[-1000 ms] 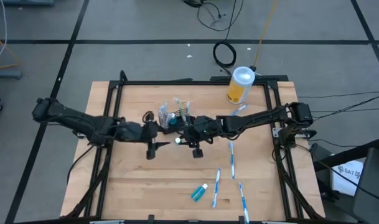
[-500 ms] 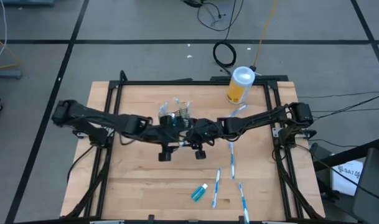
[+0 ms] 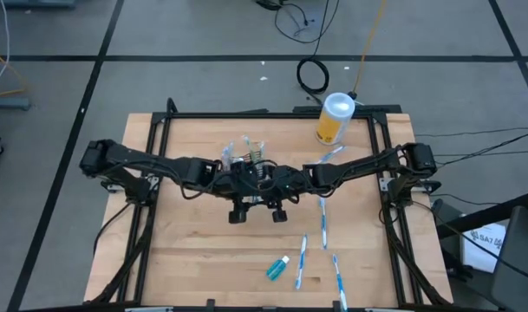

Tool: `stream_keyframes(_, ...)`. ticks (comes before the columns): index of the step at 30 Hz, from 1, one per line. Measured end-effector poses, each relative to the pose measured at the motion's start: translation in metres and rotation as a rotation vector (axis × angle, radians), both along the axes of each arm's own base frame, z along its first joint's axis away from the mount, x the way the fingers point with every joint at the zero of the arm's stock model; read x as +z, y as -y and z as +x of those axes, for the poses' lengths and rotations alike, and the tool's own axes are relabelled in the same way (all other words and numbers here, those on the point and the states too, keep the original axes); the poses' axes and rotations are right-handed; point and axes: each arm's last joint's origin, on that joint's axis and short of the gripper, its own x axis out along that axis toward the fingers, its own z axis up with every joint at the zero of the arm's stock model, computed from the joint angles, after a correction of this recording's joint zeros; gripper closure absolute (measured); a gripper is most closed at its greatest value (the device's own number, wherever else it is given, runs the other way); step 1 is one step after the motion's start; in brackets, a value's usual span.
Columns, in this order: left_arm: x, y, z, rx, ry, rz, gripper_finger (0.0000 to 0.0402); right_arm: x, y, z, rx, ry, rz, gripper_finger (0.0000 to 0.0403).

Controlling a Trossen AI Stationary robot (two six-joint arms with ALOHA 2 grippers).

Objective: Pick & Place toothbrushing station
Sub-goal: Put the the top blue mouthwash into the black mesh organizer

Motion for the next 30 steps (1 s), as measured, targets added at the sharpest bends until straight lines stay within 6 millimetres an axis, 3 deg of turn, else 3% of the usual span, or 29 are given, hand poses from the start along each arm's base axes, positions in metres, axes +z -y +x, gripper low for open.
stream_keyframes(17, -0.003, -0.001, -0.001, -0.017, -0.032, 0.008, 0.0163, -0.001, -0.001, 0.0, 0.013, -0.004, -0.015, 0.0315)
stream_keyframes(26, 0.008, -0.003, -0.01, -0.014, -0.013, 0.011, 0.0163, 0.0, -0.01, -0.001, 0.061, 0.007, -0.054, 0.0315)
stream_keyframes(30, 0.002, -0.002, -0.007, -0.01, -0.038, 0.005, 0.0163, 0.0, -0.01, 0.0, 0.051, 0.014, -0.043, 0.0315)
